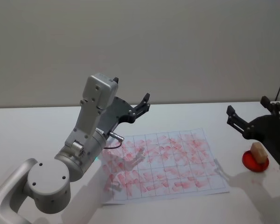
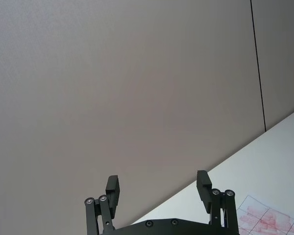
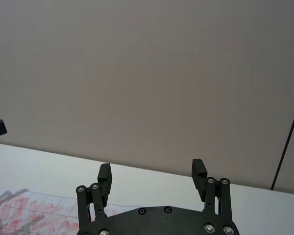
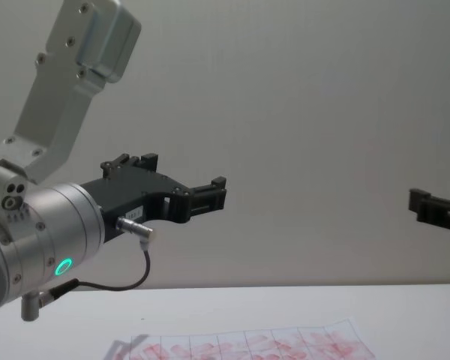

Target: Use the one hand to pick up the stamp and affix it onto the A4 paper.

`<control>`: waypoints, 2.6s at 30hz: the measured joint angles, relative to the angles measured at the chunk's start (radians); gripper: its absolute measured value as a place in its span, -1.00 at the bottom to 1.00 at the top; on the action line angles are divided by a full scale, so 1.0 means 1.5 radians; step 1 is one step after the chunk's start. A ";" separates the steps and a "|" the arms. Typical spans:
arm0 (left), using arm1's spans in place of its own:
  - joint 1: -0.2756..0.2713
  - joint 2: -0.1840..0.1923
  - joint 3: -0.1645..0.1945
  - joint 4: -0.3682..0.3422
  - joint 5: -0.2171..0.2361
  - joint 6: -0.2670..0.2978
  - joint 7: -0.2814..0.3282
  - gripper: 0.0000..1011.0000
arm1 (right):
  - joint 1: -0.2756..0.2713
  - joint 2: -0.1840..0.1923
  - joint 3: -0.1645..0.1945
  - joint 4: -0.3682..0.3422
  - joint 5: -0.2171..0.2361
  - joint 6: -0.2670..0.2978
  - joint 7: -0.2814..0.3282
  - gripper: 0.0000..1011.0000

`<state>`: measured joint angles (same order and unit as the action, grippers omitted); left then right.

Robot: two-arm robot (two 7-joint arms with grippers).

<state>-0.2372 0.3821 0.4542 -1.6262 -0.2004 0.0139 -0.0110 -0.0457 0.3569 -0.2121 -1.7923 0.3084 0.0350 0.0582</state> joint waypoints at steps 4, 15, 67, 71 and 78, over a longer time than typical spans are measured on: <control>0.000 0.000 0.000 0.000 0.000 0.000 0.000 0.98 | -0.014 0.006 0.004 -0.009 0.007 0.011 -0.014 0.98; 0.000 0.000 0.000 0.000 0.000 0.000 0.000 0.98 | -0.043 0.015 0.013 -0.021 0.026 0.066 -0.057 0.98; 0.000 0.000 0.000 0.000 0.000 0.000 0.000 0.98 | -0.001 0.001 0.023 0.094 -0.001 0.224 -0.052 0.51; 0.000 0.000 0.000 0.000 0.000 0.000 0.000 0.98 | 0.000 0.000 0.023 0.096 -0.002 0.225 -0.051 0.28; 0.000 0.000 0.000 0.000 0.000 0.000 0.000 0.98 | 0.002 0.000 0.023 0.100 -0.003 0.226 -0.049 -0.16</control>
<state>-0.2372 0.3821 0.4542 -1.6262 -0.2004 0.0139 -0.0109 -0.0421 0.3562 -0.1776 -1.6427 0.3033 0.3746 -0.0156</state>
